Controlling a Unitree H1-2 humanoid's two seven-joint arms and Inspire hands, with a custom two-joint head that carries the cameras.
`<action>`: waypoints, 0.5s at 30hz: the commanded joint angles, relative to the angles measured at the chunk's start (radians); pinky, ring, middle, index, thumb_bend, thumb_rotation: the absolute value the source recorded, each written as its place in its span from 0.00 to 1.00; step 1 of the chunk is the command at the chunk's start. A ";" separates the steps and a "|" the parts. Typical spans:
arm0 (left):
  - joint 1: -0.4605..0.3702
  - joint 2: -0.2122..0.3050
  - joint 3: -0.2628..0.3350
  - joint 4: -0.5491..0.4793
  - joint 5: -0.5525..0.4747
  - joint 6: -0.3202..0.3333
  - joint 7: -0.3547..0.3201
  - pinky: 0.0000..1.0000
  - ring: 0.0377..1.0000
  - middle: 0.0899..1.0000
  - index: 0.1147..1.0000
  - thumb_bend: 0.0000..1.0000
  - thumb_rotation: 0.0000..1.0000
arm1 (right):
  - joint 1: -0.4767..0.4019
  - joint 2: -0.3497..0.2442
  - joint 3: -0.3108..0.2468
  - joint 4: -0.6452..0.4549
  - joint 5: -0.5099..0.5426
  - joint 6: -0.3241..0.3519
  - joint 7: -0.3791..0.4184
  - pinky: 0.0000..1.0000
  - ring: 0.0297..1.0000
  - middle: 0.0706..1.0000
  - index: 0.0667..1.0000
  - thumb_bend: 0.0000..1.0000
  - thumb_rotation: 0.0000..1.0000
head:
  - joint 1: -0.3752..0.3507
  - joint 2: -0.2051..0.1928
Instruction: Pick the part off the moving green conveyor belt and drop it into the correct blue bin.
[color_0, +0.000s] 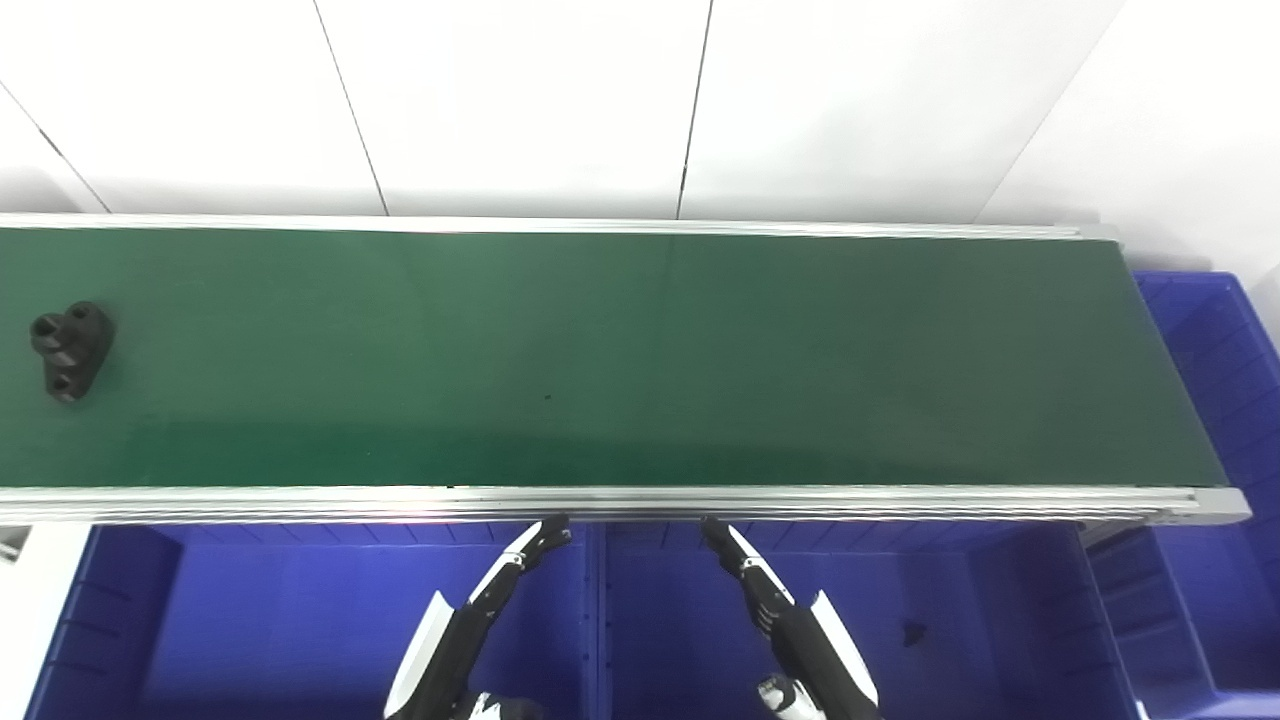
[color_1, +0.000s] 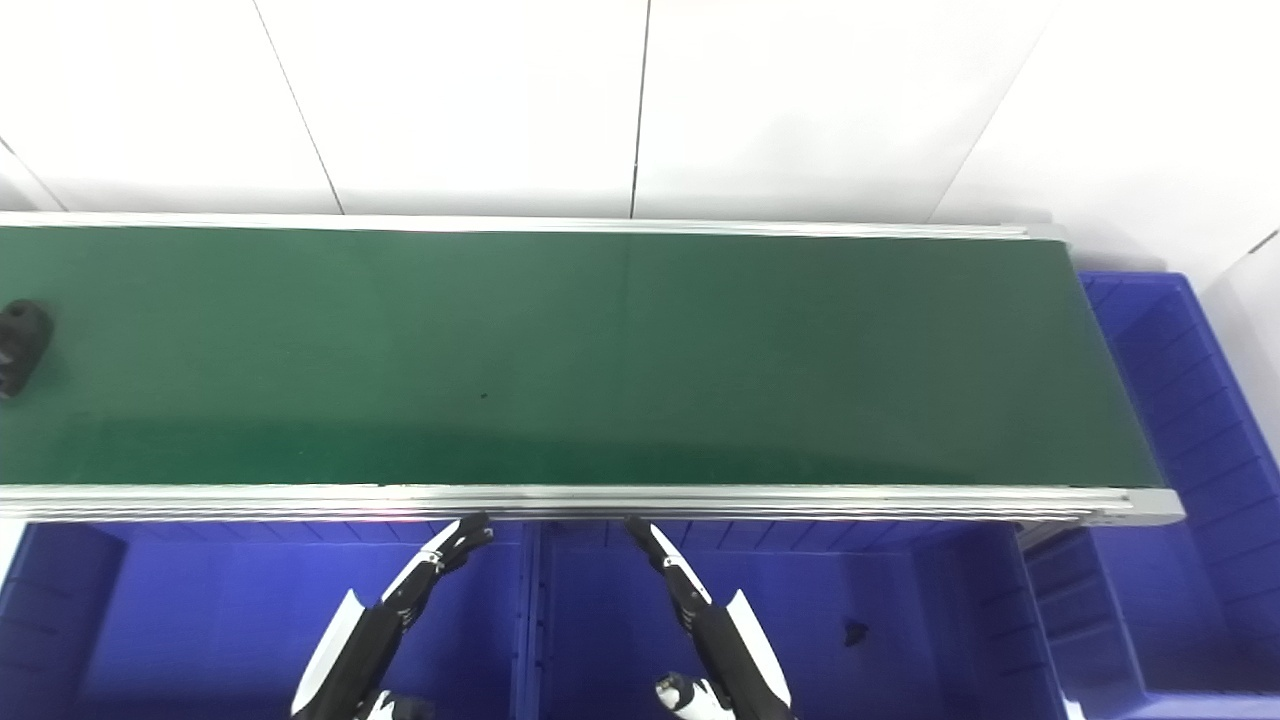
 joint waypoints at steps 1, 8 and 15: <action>0.013 -0.007 0.006 -0.036 0.000 -0.033 -0.012 0.93 0.94 0.91 0.92 0.96 1.00 | 0.010 0.010 -0.009 -0.029 0.002 -0.054 0.012 0.99 0.98 0.96 0.95 1.00 0.99 | 0.001 0.009; 0.023 -0.023 0.024 -0.044 -0.008 -0.028 -0.044 0.94 0.95 0.91 0.91 0.99 1.00 | 0.015 0.016 -0.028 -0.033 0.007 -0.054 0.028 0.94 0.95 0.94 0.93 1.00 0.99 | 0.002 0.010; 0.032 -0.037 0.045 -0.054 -0.009 -0.018 -0.071 0.93 0.95 0.91 0.91 1.00 1.00 | 0.018 0.021 -0.042 -0.036 0.008 -0.054 0.045 0.94 0.95 0.95 0.93 1.00 0.97 | -0.002 0.031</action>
